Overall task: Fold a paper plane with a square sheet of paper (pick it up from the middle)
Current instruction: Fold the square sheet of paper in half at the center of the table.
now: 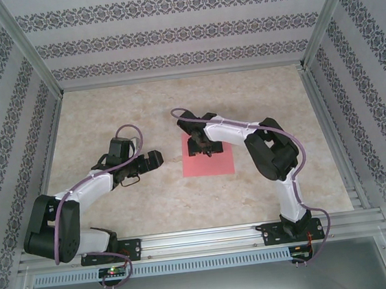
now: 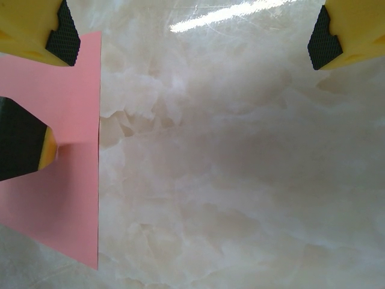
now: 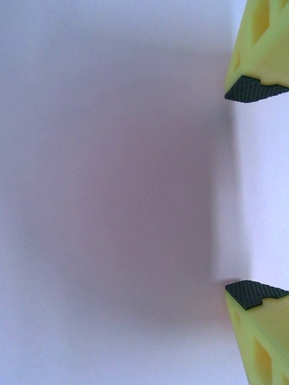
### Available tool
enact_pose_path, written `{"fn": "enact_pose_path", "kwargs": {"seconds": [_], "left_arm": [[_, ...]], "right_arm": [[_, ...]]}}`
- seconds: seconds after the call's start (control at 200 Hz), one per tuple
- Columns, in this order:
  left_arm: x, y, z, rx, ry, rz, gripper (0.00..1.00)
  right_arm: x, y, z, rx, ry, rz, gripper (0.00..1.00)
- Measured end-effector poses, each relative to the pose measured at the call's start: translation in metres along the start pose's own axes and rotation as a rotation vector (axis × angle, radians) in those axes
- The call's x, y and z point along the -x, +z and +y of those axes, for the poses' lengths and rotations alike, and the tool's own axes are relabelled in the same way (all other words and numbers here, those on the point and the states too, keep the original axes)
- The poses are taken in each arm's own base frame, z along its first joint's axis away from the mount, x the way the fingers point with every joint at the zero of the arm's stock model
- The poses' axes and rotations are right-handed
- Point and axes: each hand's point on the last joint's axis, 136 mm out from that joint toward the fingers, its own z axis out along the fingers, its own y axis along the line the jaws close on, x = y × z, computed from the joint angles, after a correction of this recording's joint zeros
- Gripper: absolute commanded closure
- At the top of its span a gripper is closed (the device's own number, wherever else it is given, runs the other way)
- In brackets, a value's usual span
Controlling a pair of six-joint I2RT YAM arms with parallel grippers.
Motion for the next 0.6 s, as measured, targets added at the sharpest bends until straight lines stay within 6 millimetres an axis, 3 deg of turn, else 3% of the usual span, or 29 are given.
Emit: {"fn": "enact_pose_path", "kwargs": {"seconds": [0.6], "left_arm": [[-0.0014,0.0001,0.0005,0.003,-0.001,0.006,0.0]], "right_arm": [[-0.0079,0.0079,0.0009,0.036,0.029,-0.006,0.22]]}}
